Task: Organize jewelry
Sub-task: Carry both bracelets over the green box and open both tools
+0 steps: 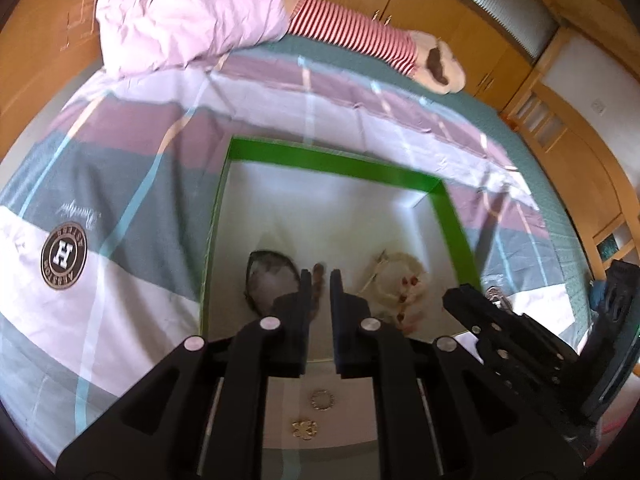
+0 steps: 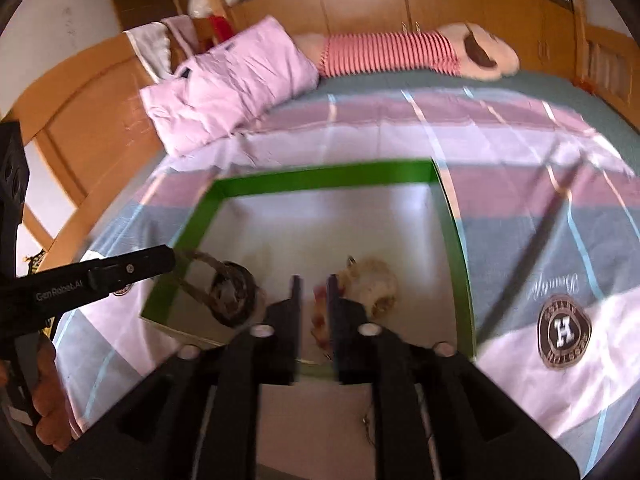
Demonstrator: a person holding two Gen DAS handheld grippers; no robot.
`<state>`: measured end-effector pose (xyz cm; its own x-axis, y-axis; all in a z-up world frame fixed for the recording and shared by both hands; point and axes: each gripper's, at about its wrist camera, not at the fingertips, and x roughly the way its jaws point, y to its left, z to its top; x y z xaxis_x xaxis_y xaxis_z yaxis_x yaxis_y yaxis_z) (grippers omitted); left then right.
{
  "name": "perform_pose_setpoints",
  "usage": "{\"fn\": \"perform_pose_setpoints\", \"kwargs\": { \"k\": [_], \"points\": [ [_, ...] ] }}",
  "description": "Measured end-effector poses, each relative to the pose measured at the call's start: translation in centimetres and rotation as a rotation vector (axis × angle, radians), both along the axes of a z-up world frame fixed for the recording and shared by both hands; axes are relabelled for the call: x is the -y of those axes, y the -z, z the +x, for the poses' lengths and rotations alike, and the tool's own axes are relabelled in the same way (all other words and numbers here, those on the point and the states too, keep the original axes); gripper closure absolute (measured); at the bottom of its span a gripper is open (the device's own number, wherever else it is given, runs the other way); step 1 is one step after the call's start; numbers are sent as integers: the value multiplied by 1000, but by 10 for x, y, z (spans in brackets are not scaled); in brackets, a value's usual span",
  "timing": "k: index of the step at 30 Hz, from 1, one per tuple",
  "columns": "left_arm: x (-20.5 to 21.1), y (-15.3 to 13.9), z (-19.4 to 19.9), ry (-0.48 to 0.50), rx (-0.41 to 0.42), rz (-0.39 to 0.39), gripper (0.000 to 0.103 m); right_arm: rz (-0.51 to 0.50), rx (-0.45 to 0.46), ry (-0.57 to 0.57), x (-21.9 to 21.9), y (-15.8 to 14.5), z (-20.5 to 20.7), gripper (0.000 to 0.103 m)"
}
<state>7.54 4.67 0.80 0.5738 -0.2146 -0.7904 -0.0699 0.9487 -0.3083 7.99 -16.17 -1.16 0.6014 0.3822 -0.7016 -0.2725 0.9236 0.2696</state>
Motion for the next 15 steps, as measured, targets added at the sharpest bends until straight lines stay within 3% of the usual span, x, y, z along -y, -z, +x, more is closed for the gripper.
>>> {"fn": "perform_pose_setpoints", "kwargs": {
  "k": [2,4,5,8,10,15],
  "points": [
    [-2,1,-1,-1,-7,-8,93,19,8,-3,4,-4,-5,69],
    [-1,-2,-5,10,5,0,76,24,21,-2,9,-11,-11,65],
    [0,-5,-9,14,14,9,75,31,16,-3,11,-12,-13,65],
    [9,-8,-23,63,18,49,74,51,-36,-18,25,-13,-20,65],
    [17,-6,-32,99,-1,78,74,11,-86,-27,32,-7,-26,65],
    [38,22,-49,177,-129,162,71,-72,-218,7,45,18,-30,65]
  ]
}}
